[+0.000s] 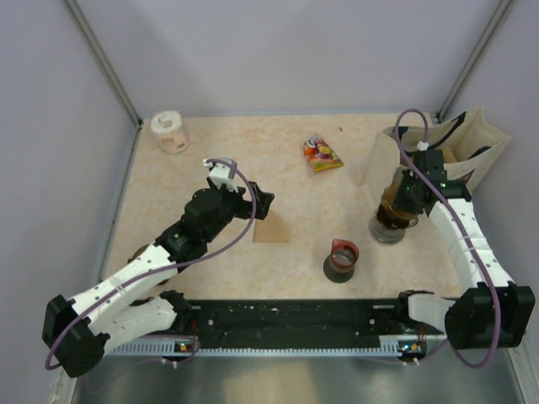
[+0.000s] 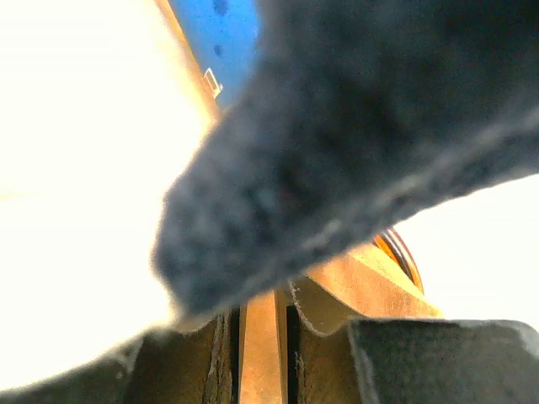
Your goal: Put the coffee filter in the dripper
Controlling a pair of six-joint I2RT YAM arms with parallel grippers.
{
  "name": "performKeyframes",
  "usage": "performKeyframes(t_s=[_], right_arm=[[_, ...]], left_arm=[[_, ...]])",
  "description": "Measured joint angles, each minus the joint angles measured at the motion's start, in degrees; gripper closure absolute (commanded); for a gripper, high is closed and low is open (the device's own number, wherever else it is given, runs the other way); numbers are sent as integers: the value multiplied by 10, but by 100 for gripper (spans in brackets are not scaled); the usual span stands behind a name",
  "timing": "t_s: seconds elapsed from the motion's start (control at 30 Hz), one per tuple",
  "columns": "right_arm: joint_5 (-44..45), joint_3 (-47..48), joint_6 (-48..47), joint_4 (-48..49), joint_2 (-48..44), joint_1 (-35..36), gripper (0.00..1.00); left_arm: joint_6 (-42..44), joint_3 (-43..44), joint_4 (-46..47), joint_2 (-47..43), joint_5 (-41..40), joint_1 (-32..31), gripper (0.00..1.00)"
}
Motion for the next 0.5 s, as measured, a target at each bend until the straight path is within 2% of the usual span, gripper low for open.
performKeyframes(t_s=[0.17,0.5], right_arm=[[-2,16,0,-9,-5,0,78],[-10,18,-6,-33,-17,0,78]], left_arm=[[0,0,0,0,0,0,1],[0,0,0,0,0,0,1]])
